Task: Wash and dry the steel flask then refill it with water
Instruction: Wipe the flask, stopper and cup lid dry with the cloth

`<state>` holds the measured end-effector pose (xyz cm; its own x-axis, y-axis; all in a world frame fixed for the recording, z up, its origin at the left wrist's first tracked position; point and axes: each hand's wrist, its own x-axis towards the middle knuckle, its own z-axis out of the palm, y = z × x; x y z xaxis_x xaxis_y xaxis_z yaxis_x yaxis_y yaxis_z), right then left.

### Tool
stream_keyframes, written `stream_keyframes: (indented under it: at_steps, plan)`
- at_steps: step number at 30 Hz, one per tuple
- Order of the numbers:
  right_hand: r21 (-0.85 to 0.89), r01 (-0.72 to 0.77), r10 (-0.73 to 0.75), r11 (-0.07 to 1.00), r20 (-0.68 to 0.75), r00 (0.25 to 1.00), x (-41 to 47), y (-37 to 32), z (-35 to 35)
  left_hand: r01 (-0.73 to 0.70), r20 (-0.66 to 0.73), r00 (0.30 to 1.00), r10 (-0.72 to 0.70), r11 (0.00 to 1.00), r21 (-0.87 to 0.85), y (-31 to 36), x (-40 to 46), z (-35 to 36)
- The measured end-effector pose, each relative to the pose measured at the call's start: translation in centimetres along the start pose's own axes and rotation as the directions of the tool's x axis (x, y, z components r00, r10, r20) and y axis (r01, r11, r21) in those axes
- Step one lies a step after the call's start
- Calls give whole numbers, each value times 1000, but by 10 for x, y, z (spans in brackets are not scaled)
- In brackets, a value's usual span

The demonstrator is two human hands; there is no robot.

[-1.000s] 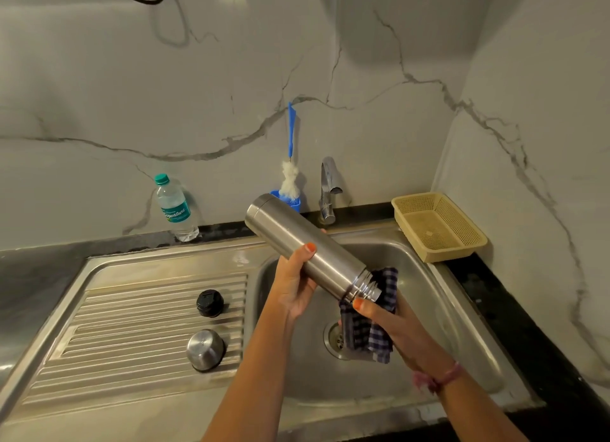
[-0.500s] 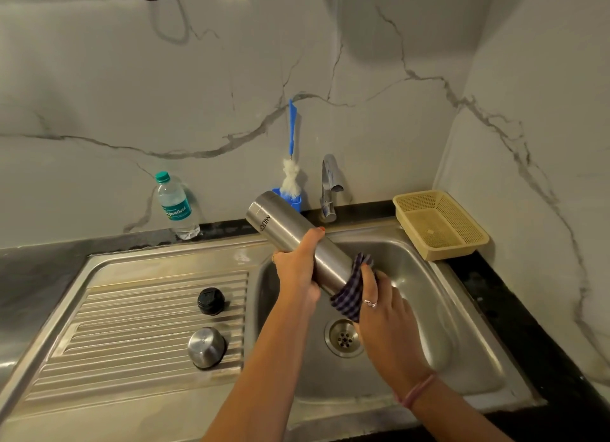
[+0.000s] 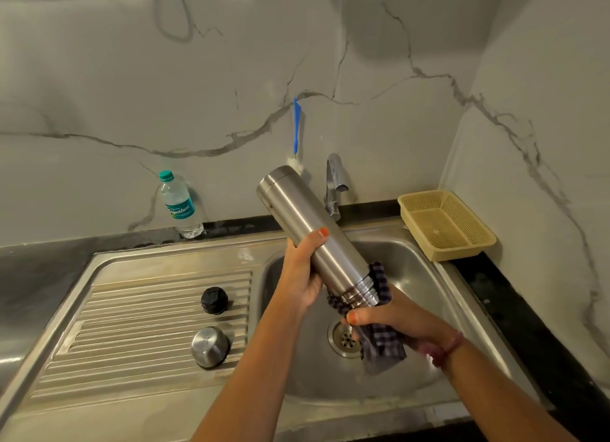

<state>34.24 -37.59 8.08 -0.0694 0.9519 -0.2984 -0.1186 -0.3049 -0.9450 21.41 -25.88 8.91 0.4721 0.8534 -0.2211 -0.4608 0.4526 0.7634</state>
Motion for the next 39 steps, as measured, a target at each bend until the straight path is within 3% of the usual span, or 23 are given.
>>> stream_keyframes:
  at_steps: [3,6,9,11,13,14,15,17,19,21,23,25,28,29,31,34,36,39]
  plan:
    - [312,-88,56,946,109,992,-5,3,2,-1,116,993,12,996,-90,-5,5,-6]
    - [367,-92,61,926,97,993,-4,6,6,32,182,983,-2,986,-164,-9,6,-13]
    - [233,-22,21,972,7,1000,-2,7,8,19,164,986,-1,994,-108,-8,8,-17]
    - [-15,67,-69,998,-143,987,1,6,8,-24,120,992,26,1000,-18,-7,10,-15]
    - [-310,109,-195,944,-260,946,6,6,5,-57,117,992,53,998,33,-10,12,-14]
    - [-354,105,-211,929,-276,938,8,6,3,-63,130,990,58,997,34,-12,12,-14]
    - [-327,98,-188,940,-257,948,7,5,1,-60,139,989,56,998,26,-15,12,-15]
    - [-63,39,-45,997,-103,994,3,5,1,-22,168,985,24,1000,-17,-18,14,-20]
    - [265,-72,46,961,102,994,-4,9,5,23,272,962,-3,997,-73,-18,15,-26]
    - [406,-98,44,909,140,989,-9,11,8,31,319,948,-5,997,-74,-16,16,-26]
    - [364,-57,26,930,89,996,-6,11,11,30,249,968,-19,999,-42,-13,16,-23]
    - [194,17,-13,981,-18,1000,1,8,15,3,170,985,-3,1000,-1,-13,19,-24]
    - [-99,116,-131,988,-157,979,6,5,11,-49,232,972,45,999,13,-14,21,-24]
    - [-85,108,-118,990,-129,985,6,5,8,-41,246,968,40,999,-4,-15,21,-25]
    - [150,12,-16,989,26,1000,3,9,7,9,317,949,12,998,-62,-18,21,-27]
    - [544,-146,-33,826,304,952,5,26,16,149,467,883,-56,975,-166,-26,22,-30]
    - [642,-166,-93,749,349,932,10,35,22,188,520,852,-67,965,-185,-29,22,-28]
    - [608,-117,-80,785,287,955,11,37,25,129,516,855,-54,985,-110,-23,28,-35]
